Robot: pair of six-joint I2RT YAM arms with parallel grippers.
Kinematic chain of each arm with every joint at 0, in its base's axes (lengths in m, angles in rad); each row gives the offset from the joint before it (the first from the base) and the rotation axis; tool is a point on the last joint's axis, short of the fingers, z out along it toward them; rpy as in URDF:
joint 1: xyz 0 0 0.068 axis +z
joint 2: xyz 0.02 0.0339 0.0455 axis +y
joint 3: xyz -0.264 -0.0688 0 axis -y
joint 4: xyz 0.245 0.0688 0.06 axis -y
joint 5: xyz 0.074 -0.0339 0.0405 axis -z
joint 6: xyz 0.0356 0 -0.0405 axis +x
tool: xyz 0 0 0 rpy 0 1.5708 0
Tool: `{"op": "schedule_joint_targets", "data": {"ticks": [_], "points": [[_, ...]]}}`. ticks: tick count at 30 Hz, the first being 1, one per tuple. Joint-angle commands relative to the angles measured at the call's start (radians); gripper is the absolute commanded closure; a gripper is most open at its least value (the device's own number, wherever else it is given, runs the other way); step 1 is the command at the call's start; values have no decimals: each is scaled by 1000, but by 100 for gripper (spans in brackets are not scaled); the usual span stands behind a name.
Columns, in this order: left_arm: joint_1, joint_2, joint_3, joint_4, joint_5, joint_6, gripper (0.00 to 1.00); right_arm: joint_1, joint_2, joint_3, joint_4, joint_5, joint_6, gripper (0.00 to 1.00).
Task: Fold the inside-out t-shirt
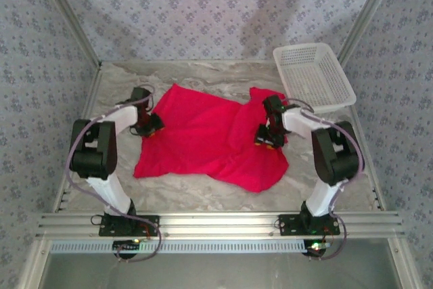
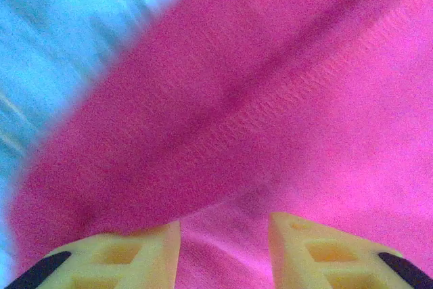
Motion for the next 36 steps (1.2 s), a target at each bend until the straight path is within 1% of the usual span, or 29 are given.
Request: {"op": "schedule_joint_targets", "data": {"ticks": [1,3,4,7,10,12,15,17,19,21,22,24,26,29,32,34,35,36], "points": [[60,30,93,-99,-110,40,63,-41,97,156,-23,35,-49,60],[75,10,129,-144,-169,56,64,-59,126,202,-53,57,-61,61],[77,-13,138,-164,-222,69,64,-65,124,221,-68,67,-69,61],[75,-98,135,-201,-360,87,64,-60,71,240,-103,78,-90,61],[52,-186,105,-254,-397,89,65,-37,-28,236,-151,56,-112,58],[-12,-255,71,-266,-394,81,65,-19,-105,205,-175,45,-117,55],[-161,-350,-15,-241,-344,50,64,4,-221,98,-189,14,-97,51],[-255,-379,-73,-195,-242,2,63,15,-308,-13,-180,-4,-69,50],[-340,-387,-145,-86,-122,-70,63,31,-385,-111,-176,-13,-36,49],[-397,-370,-203,15,-42,-124,62,58,-439,-178,-175,-26,-9,48],[-411,-357,-225,49,-22,-139,62,72,-462,-210,-172,-37,5,46],[-406,-324,-245,57,-31,-146,62,99,-487,-259,-167,-54,27,42],[-373,-300,-253,40,-56,-129,63,118,-498,-298,-158,-57,46,39],[-294,-275,-272,38,-66,-98,63,134,-486,-359,-96,-79,74,35],[-223,-262,-284,31,-95,-59,63,136,-434,-378,-17,-89,81,35],[-181,-260,-286,19,-119,-37,63,135,-387,-351,15,-46,79,38],[-166,-262,-289,18,-118,-31,63,134,-366,-330,15,-27,69,44],[-154,-266,-294,24,-116,-25,63,134,-345,-302,16,-7,58,58]]}}
